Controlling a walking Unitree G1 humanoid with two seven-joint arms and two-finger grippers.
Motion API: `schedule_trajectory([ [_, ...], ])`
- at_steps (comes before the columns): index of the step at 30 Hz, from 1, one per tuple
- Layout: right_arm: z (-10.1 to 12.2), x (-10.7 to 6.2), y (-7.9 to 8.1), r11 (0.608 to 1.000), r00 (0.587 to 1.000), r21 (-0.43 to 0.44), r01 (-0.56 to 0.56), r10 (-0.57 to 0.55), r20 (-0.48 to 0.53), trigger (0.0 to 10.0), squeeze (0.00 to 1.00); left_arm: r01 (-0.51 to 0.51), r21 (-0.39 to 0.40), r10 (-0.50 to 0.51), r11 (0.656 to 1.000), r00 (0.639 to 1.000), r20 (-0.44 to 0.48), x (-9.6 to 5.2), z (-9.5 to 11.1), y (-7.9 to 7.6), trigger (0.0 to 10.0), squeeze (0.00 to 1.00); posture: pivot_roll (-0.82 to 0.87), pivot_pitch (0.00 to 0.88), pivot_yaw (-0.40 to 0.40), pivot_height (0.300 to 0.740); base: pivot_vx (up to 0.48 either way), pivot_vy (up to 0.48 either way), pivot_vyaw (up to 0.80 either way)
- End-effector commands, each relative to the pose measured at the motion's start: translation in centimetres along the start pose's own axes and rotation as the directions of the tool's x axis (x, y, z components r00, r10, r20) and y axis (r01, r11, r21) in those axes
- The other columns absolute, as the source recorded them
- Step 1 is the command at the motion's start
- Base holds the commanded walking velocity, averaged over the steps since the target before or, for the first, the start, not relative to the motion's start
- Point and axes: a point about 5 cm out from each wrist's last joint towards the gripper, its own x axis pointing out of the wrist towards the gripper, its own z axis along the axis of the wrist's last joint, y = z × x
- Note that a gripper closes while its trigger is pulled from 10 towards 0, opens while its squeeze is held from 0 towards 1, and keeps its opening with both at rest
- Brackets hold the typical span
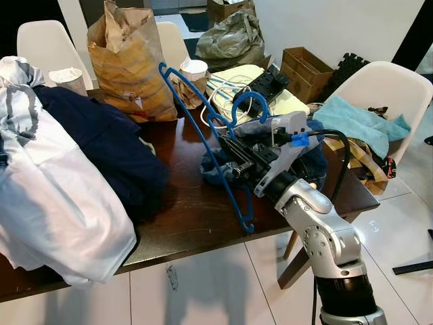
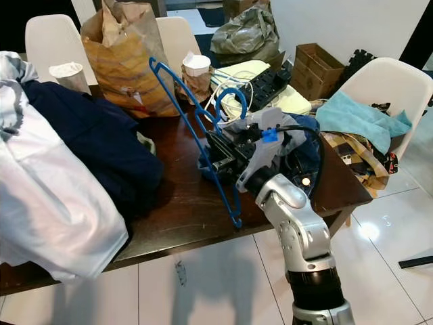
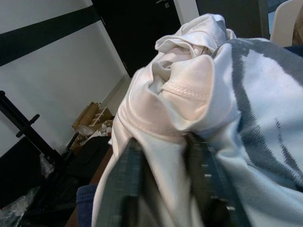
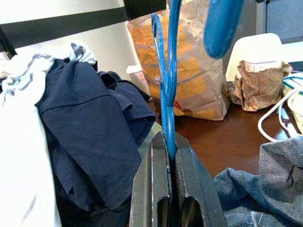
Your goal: Hang hanger
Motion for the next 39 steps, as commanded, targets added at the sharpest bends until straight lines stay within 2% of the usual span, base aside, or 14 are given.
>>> schedule_trajectory([
  [1, 0.5, 0.0, 0.1, 1.0, 1.0, -0.007, -0.008, 0.008, 0.023, 10.0, 0.0, 0.021, -0.001, -0.021, 1.0, 0.999, -0.042, -0.3, -1.1, -0.7, 0.0, 0.0, -0.05, 0.137, -0.011, 0.74, 0.0, 0.0, 0.0],
  [10, 0.5, 0.0, 0.1, 1.0, 1.0, -0.008, -0.011, 0.011, 0.023, 10.0, 0.0, 0.034, -0.008, -0.035, 0.999, 0.999, -0.023, -0.4, -0.7, -1.1, 0.0, 0.0, -0.05, 0.136, -0.012, 0.74, 0.0, 0.0, 0.0],
  [15, 0.5, 0.1, 0.2, 1.0, 1.0, -0.008, -0.012, 0.012, 0.023, 10.0, 0.0, 0.095, -0.057, -0.091, 0.994, 0.993, 0.076, -0.2, 1.5, -1.0, 0.0, 0.0, -0.05, 0.135, -0.012, 0.74, 0.0, 0.0, 0.0],
  [16, 0.5, 0.2, 0.2, 1.0, 1.0, -0.008, -0.012, 0.012, 0.023, 10.0, 0.0, 0.194, -0.123, -0.171, 0.973, 0.97, 0.174, -0.2, 3.8, -1.4, 0.0, 0.0, -0.05, 0.133, -0.013, 0.74, 0.0, 0.0, 0.0],
  [17, 0.5, 0.2, 0.2, 1.0, 1.0, -0.008, -0.012, 0.012, 0.023, 10.0, 0.0, 0.194, -0.123, -0.171, 0.973, 0.97, 0.174, -0.2, 3.8, -1.4, 0.0, 0.0, -0.05, 0.133, -0.013, 0.74, 0.0, 0.0, 0.0],
  [18, 0.5, 0.2, 0.2, 1.0, 1.0, -0.008, -0.011, 0.011, 0.024, 10.0, 0.0, 0.35, -0.179, -0.286, 0.92, 0.909, 0.303, -0.8, 6.9, -2.0, 0.0, 0.0, -0.05, 0.133, -0.011, 0.74, 0.0, 0.0, 0.0],
  [20, 0.5, 0.2, 0.2, 1.0, 1.0, -0.008, -0.011, 0.011, 0.024, 10.0, 0.0, 0.35, -0.179, -0.286, 0.92, 0.909, 0.303, -0.8, 6.9, -2.0, 0.0, 0.0, -0.05, 0.133, -0.011, 0.74, 0.0, 0.0, 0.0],
  [22, 0.5, 0.3, 0.2, 1.0, 1.0, -0.005, -0.011, 0.011, 0.028, 10.0, 0.0, 0.593, -0.189, -0.443, 0.782, 0.744, 0.501, -2.6, 11.6, -2.8, 0.0, 0.0, -0.04, 0.132, -0.01, 0.74, 0.0, 0.0, 0.0],
  [23, 0.4, 0.3, 0.2, 1.0, 1.0, -0.005, -0.011, 0.011, 0.029, 10.0, 0.0, 0.633, -0.191, -0.452, 0.751, 0.702, 0.551, -3.1, 12.9, -2.6, 0.0, 0.0, -0.04, 0.13, -0.008, 0.74, 0.0, 0.0, 0.0],
  [28, 0.4, 0.2, 0.2, 1.0, 1.0, -0.003, -0.004, 0.004, 0.031, 10.0, 0.0, 0.65, -0.252, -0.377, 0.717, 0.665, 0.645, -3.5, 15.4, -1.0, 0.0, 0.0, -0.04, 0.126, -0.007, 0.74, 0.0, 0.0, 0.0],
  [30, 0.4, 0.3, 0.1, 1.0, 0.999, -0.003, -0.001, 0.001, 0.034, 10.0, 0.0, 0.72, -0.269, -0.373, 0.64, 0.597, 0.71, -4.3, 16.8, -1.1, 0.0, 0.0, -0.04, 0.123, -0.009, 0.74, 0.0, 0.0, 0.0],
  [36, 0.4, 0.4, 0.1, 1.0, 0.999, -0.004, -0.002, 0.002, 0.036, 10.0, 0.0, 0.796, -0.229, -0.421, 0.56, 0.511, 0.75, -5.4, 17.4, -1.7, 0.0, 0.0, -0.04, 0.122, -0.01, 0.74, 0.0, 0.0, 0.0],
  [38, 0.4, 0.4, 0.1, 1.0, 0.999, -0.003, -0.004, 0.004, 0.037, 10.0, 0.0, 0.858, -0.194, -0.486, 0.475, 0.44, 0.755, -6.4, 17.3, -2.3, 0.0, 0.0, -0.03, 0.125, -0.01, 0.74, 0.0, 0.0, 0.0],
  [39, 0.4, 0.4, 0.1, 1.0, 0.999, -0.003, -0.004, 0.004, 0.037, 10.0, 0.0, 0.858, -0.194, -0.486, 0.475, 0.44, 0.755, -6.4, 17.3, -2.3, 0.0, 0.0, -0.03, 0.125, -0.01, 0.74, 0.0, 0.0, 0.0],
])
